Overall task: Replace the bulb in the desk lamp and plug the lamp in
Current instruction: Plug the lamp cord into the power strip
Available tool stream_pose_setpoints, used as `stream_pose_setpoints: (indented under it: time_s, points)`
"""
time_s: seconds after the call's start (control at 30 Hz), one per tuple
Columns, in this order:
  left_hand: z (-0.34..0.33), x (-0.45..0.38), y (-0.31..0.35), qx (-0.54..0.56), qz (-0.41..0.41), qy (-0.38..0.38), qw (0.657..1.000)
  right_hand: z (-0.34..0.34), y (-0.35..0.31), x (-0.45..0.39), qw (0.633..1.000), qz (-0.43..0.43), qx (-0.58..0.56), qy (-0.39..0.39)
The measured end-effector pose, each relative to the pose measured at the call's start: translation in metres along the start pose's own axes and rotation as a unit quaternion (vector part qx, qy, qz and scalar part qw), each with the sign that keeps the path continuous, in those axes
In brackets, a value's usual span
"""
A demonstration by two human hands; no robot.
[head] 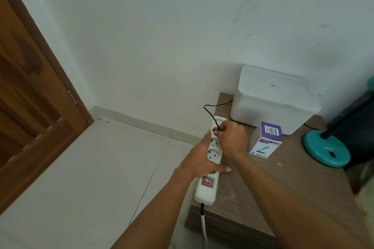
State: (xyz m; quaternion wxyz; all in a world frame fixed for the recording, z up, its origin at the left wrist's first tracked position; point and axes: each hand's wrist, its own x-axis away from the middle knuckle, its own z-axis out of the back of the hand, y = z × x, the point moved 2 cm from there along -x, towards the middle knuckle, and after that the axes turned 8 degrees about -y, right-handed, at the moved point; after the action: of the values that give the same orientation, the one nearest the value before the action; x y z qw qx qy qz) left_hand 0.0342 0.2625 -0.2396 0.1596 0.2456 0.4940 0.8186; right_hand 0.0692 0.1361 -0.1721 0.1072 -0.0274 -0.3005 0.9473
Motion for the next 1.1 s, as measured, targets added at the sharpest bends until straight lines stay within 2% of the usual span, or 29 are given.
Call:
stream_pose_setpoints:
  time_s: [0.3, 0.47, 0.57, 0.73, 0.9, 0.97, 1.1]
  points:
    - [0.0, -0.001, 0.0, -0.01, 0.014, 0.003, 1.0, 0.001, -0.001, 0.004, 1.0, -0.017, -0.019, 0.006]
    - [0.001, -0.001, 0.002, -0.031, 0.026, -0.001, 0.999, 0.004, -0.002, 0.005, 0.999, -0.015, -0.014, -0.027]
    - [0.002, 0.0, 0.005, -0.055, 0.036, 0.0, 0.998, 0.011, -0.001, 0.008, 0.998, 0.003, 0.0, -0.068]
    - [0.002, 0.007, 0.018, -0.136, 0.059, 0.028, 0.989, 0.028, 0.006, 0.027, 0.996, 0.04, -0.013, -0.076]
    - [-0.017, 0.027, 0.052, -0.295, -0.007, 0.031, 0.955, 0.05, 0.042, 0.06, 0.995, 0.038, 0.021, -0.091]
    - [-0.034, 0.036, 0.063, -0.302, -0.049, 0.022, 0.952, 0.057, 0.062, 0.075, 0.994, 0.025, 0.024, -0.1]
    - [-0.08, 0.042, 0.076, -0.299, -0.079, -0.004, 0.951, 0.083, 0.112, 0.109, 0.996, -0.005, 0.009, -0.09]
